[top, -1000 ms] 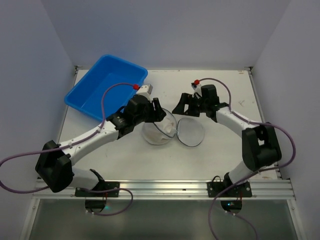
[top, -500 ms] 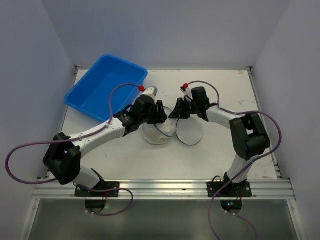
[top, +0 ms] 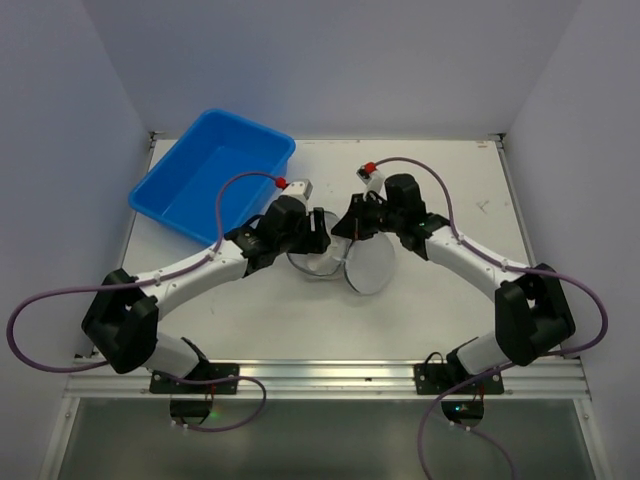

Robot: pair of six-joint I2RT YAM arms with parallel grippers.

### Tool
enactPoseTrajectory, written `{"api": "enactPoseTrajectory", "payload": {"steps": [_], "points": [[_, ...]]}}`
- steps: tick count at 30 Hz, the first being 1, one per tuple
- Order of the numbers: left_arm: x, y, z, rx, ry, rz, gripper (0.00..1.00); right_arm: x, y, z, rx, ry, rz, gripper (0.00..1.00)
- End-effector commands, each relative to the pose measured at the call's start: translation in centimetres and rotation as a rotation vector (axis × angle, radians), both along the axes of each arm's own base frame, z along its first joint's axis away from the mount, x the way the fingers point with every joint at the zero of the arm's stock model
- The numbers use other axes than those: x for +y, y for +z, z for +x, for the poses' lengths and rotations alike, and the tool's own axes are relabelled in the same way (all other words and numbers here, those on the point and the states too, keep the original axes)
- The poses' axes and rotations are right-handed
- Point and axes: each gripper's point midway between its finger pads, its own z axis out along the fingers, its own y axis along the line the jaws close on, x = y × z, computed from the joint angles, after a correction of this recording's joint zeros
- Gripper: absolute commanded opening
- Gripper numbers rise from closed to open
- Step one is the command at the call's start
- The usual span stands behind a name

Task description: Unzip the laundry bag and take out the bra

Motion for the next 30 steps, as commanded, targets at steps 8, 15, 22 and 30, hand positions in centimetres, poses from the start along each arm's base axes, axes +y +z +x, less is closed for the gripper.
{"api": "enactPoseTrajectory", "payload": {"steps": [8,15,22,30], "points": [[-0.3,-0.6,0.1,-0.022,-0.018,0.07,0.85,0.8,-0.3,-1.0,0.007,0.008,-0.029,0.0],[-2.1,-3.6,-1.7,0.08,-0.063,0.003,0.89,0.6,-1.5,-1.0,0.018,-0.01,-0.045,0.0],[-1.6,-6.5,-1.2,0.108,-0.004,0.05,0.39,0.8,-1.7,-1.5,0.019,-0.01,-0.051,0.0],[-1.6,-3.0,-1.7,0.039,-0.036,-0.015,0.0,-0.7,-3.4,-1.1,0.019,-0.09,-0.122,0.0]]}}
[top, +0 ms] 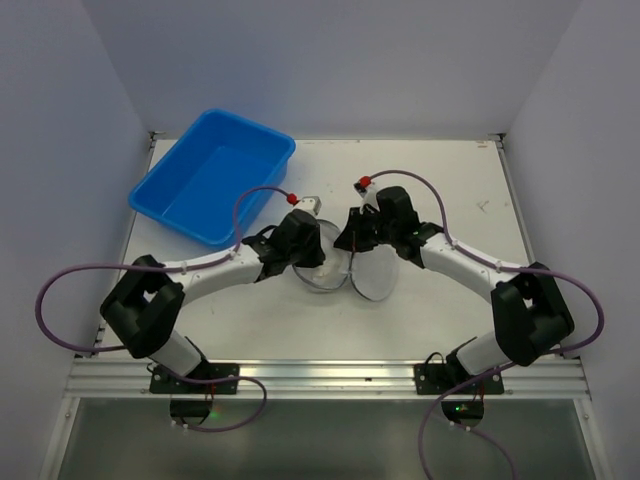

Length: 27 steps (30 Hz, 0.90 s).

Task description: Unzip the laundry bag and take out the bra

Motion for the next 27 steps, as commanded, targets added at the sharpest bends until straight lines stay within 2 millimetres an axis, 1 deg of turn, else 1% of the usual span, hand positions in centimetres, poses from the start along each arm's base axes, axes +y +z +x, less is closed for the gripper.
{"api": "enactPoseTrajectory", "payload": {"steps": [1,2,3,5,6,7,8,9,10,11,12,13,15,16,17,18,19,20,22,23,24,25,26,27], "points": [[-0.1,4.0,-0.7,-0.089,-0.054,-0.065,0.0,-1.0,-0.4,0.6,-0.025,-0.063,-0.046,0.0],[-0.2,5.1,-0.9,-0.11,-0.078,-0.082,0.0,-1.4,-0.9,0.8,-0.021,-0.082,-0.066,0.0],[-0.1,7.3,-1.4,-0.155,-0.1,-0.121,0.0,-1.9,-1.4,1.1,-0.021,-0.108,-0.087,0.0],[-0.2,9.5,-2.4,-0.189,-0.162,-0.161,0.0,-2.5,-2.0,1.3,0.002,-0.127,-0.103,0.0],[-0.2,11.6,-3.2,-0.223,-0.193,-0.206,0.0,-2.6,-2.2,1.3,0.014,-0.129,-0.108,0.0],[-0.5,12.6,-4.2,-0.234,-0.25,-0.241,0.0,-2.7,-2.3,1.3,0.022,-0.133,-0.114,0.0],[-0.7,13.5,-4.8,-0.246,-0.277,-0.268,0.0,-2.8,-2.2,1.4,0.021,-0.138,-0.118,0.0],[-0.4,14.8,-5.6,-0.271,-0.302,-0.301,0.0,-2.8,-2.3,1.5,0.022,-0.142,-0.125,0.0],[-0.7,15.4,-6.6,-0.274,-0.352,-0.331,0.0,-3.1,-2.4,1.6,0.024,-0.153,-0.139,0.0],[-0.5,16.8,-7.1,-0.303,-0.374,-0.366,0.0,-3.1,-2.3,1.7,0.02,-0.154,-0.143,0.0],[-0.4,17.1,-7.4,-0.311,-0.386,-0.381,0.0,-3.2,-2.5,1.7,0.025,-0.156,-0.153,0.0],[-0.1,17.7,-7.5,-0.311,-0.384,-0.411,0.0,-3.5,-2.6,1.7,0.029,-0.162,-0.17,0.0],[0.0,20.0,-7.6,-0.384,-0.409,-0.502,0.0,-3.8,-3.0,1.6,0.033,-0.168,-0.191,0.0],[0.2,20.8,-7.8,-0.379,-0.434,-0.557,0.0,-4.1,-3.0,1.6,0.032,-0.174,-0.202,0.0],[0.2,22.0,-7.5,-0.414,-0.444,-0.603,0.0,-4.3,-3.2,1.6,0.038,-0.18,-0.211,0.0],[0.4,22.6,-7.2,-0.422,-0.44,-0.631,0.0,-4.4,-3.3,1.4,0.042,-0.181,-0.214,0.0],[0.4,23.2,-7.4,-0.398,-0.453,-0.677,0.0,-4.4,-3.2,1.2,0.045,-0.18,-0.213,0.0],[0.7,24.5,-6.5,-0.448,-0.448,-0.723,0.0,-4.6,-3.3,1.0,0.051,-0.186,-0.217,0.0],[0.6,26.2,-6.2,-0.457,-0.441,-0.798,0.0,-4.7,-3.3,0.4,0.065,-0.192,-0.212,0.0],[0.4,27.8,-6.1,-0.512,-0.453,-0.84,0.0,-4.5,-3.2,0.3,0.068,-0.191,-0.207,0.0],[-0.1,28.1,-5.5,-0.512,-0.457,-0.862,0.0,-4.2,-3.3,0.0,0.076,-0.177,-0.197,0.0],[-0.4,28.8,-5.6,-0.49,-0.465,-0.909,0.0,-3.8,-3.2,-0.3,0.08,-0.168,-0.188,0.0],[-0.7,30.0,-5.1,-0.532,-0.468,-0.947,0.0,-3.7,-3.3,-0.4,0.086,-0.165,-0.189,0.0],[-0.5,30.5,-4.5,-0.543,-0.449,-0.958,0.0,-3.6,-3.3,-0.5,0.091,-0.163,-0.186,0.0]]}}
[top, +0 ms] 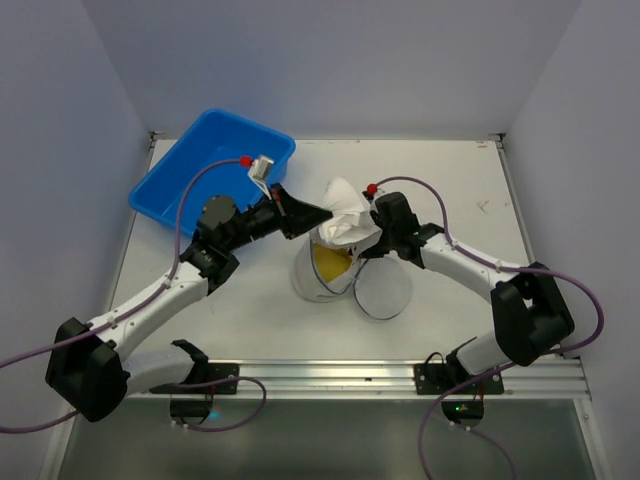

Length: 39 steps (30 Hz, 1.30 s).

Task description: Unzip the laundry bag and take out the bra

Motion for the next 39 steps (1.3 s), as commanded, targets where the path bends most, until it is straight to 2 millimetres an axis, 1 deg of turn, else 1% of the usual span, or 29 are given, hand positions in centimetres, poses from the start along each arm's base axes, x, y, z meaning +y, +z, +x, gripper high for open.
{"api": "enactPoseTrajectory", "payload": {"steps": [1,2,3,4,6,7,8,9,10,11,13,14,18,19,20,21,22,24,25,26,28,29,31,32,33,35,37,38,39], "points": [[0.0,7.0,0.7,-0.136,-0.02,-0.202,0.0,0.6,0.4,-0.6,0.008,0.001,0.016,0.0],[0.2,7.8,1.9,-0.138,0.02,-0.187,0.0,0.5,0.4,-0.6,0.009,-0.003,0.016,0.0],[0.7,8.0,3.1,-0.132,0.071,-0.165,0.0,0.4,0.3,-0.8,0.009,-0.004,0.012,0.0],[2.2,8.2,5.5,-0.149,0.181,-0.133,0.0,0.1,0.2,-0.8,0.009,-0.01,0.003,0.0],[4.2,9.7,7.3,-0.143,0.269,-0.112,0.0,-0.1,0.4,-0.9,0.001,-0.013,0.002,0.0],[6.3,10.4,8.7,-0.155,0.34,-0.116,0.0,-0.3,0.1,-1.1,0.006,-0.017,-0.004,0.0],[7.4,11.7,9.2,-0.163,0.381,-0.107,0.0,-0.4,0.2,-1.2,0.003,-0.017,-0.003,0.0],[8.5,12.2,10.0,-0.191,0.431,-0.072,0.0,-0.3,0.4,-1.3,0.0,-0.015,0.002,0.0],[10.2,12.8,11.1,-0.2,0.506,-0.054,0.0,-0.4,0.3,-1.5,0.003,-0.014,0.004,0.0],[10.9,14.0,11.3,-0.205,0.534,-0.034,0.0,-0.4,0.4,-1.6,0.002,-0.013,0.006,0.0],[12.0,15.4,11.6,-0.245,0.55,-0.02,0.0,-0.5,0.3,-1.9,0.008,-0.011,0.005,0.0],[12.4,16.7,11.6,-0.263,0.556,-0.019,0.0,-0.5,0.3,-1.9,0.01,-0.01,0.005,0.0],[14.8,18.7,12.9,-0.293,0.649,0.035,0.0,-0.8,0.4,-2.0,0.003,-0.016,-0.006,0.0],[16.1,18.9,13.7,-0.29,0.705,0.049,0.0,-0.9,0.4,-2.0,0.003,-0.015,-0.008,0.0],[16.6,19.2,14.4,-0.289,0.731,0.073,0.0,-0.9,0.4,-2.0,0.002,-0.016,-0.008,0.0],[17.2,19.0,14.9,-0.284,0.751,0.097,0.0,-0.9,0.4,-2.1,0.005,-0.012,-0.006,0.0],[18.5,18.6,15.8,-0.279,0.801,0.129,0.0,-0.8,0.4,-2.1,0.007,-0.011,-0.005,0.0],[19.4,18.6,17.2,-0.284,0.826,0.151,0.0,-0.7,0.3,-2.3,0.011,-0.002,0.0,0.0],[20.2,18.5,17.9,-0.288,0.848,0.165,0.0,-0.7,0.3,-2.3,0.011,0.0,0.003,0.0],[20.6,18.3,19.0,-0.286,0.857,0.174,0.0,-0.6,0.2,-2.3,0.014,0.002,0.006,0.0],[21.5,18.0,20.4,-0.29,0.879,0.199,0.0,-0.4,0.2,-2.3,0.014,0.007,0.013,0.0],[21.6,17.4,21.7,-0.278,0.883,0.208,0.0,-0.5,0.1,-2.3,0.015,0.006,0.012,0.0],[22.2,16.8,23.0,-0.273,0.895,0.216,0.0,-0.4,0.0,-2.3,0.017,0.009,0.015,0.0],[22.4,16.5,24.0,-0.291,0.904,0.207,0.0,-0.3,0.0,-2.4,0.018,0.014,0.016,0.0],[22.6,16.4,24.4,-0.301,0.91,0.207,0.0,-0.3,0.0,-2.3,0.016,0.016,0.017,0.0],[23.2,15.3,25.9,-0.317,0.932,0.214,0.0,-0.2,0.1,-2.3,0.014,0.021,0.021,0.0],[23.8,14.4,26.9,-0.326,0.944,0.239,0.0,-0.2,-0.2,-2.4,0.019,0.029,0.016,0.0],[23.9,12.8,27.7,-0.313,0.939,0.252,0.0,-0.2,-0.2,-2.5,0.019,0.034,0.016,0.0],[24.0,11.8,28.1,-0.309,0.933,0.261,0.0,-0.1,-0.3,-2.5,0.019,0.038,0.014,0.0]]}}
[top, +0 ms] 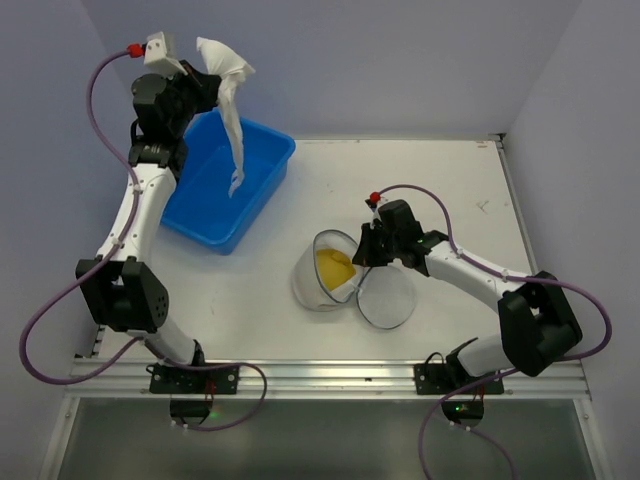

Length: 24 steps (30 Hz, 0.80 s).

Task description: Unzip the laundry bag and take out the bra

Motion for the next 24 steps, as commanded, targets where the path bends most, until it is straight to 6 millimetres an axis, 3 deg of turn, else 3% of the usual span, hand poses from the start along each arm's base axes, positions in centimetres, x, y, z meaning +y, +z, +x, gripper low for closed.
{"api": "enactPoseTrajectory", "payload": {"steps": [1,4,7,8,11,15,18,19,20,22,24], "points": [[1.5,0.7,1.1,-0.117,0.024,0.054,0.0,0.4,0.1,-0.3,-0.008,0.031,0.016,0.0],[2.3,-6.4,2.1,-0.04,0.041,0.091,0.0,0.6,0.0,-0.2,-0.007,0.039,0.019,0.0],[2.9,-11.9,2.9,0.048,0.064,0.147,0.0,0.7,-0.2,-0.3,-0.003,0.046,0.019,0.0],[3.1,-14.8,3.2,0.103,0.064,0.161,0.0,0.7,-0.3,-0.3,-0.002,0.045,0.014,0.0],[3.9,-19.8,3.9,0.21,0.088,0.226,0.0,0.5,-0.5,-0.3,0.002,0.046,0.006,0.0],[5.1,-23.6,4.5,0.312,0.113,0.312,0.02,0.5,-0.3,-0.3,-0.004,0.045,0.006,0.0],[5.6,-25.6,4.7,0.371,0.126,0.343,0.2,0.4,-0.3,-0.3,-0.004,0.045,0.003,0.0],[5.7,-26.1,4.6,0.403,0.127,0.348,0.35,0.3,-0.3,-0.3,-0.004,0.043,0.001,0.0],[5.8,-27.1,4.7,0.434,0.123,0.352,0.41,0.4,-0.2,-0.3,-0.005,0.045,0.001,0.0],[5.7,-27.2,4.5,0.468,0.121,0.341,0.58,0.4,-0.1,-0.3,-0.01,0.046,0.003,0.0],[5.5,-26.0,4.2,0.456,0.127,0.305,0.68,0.5,0.2,-0.2,-0.016,0.043,0.007,0.0]]}}
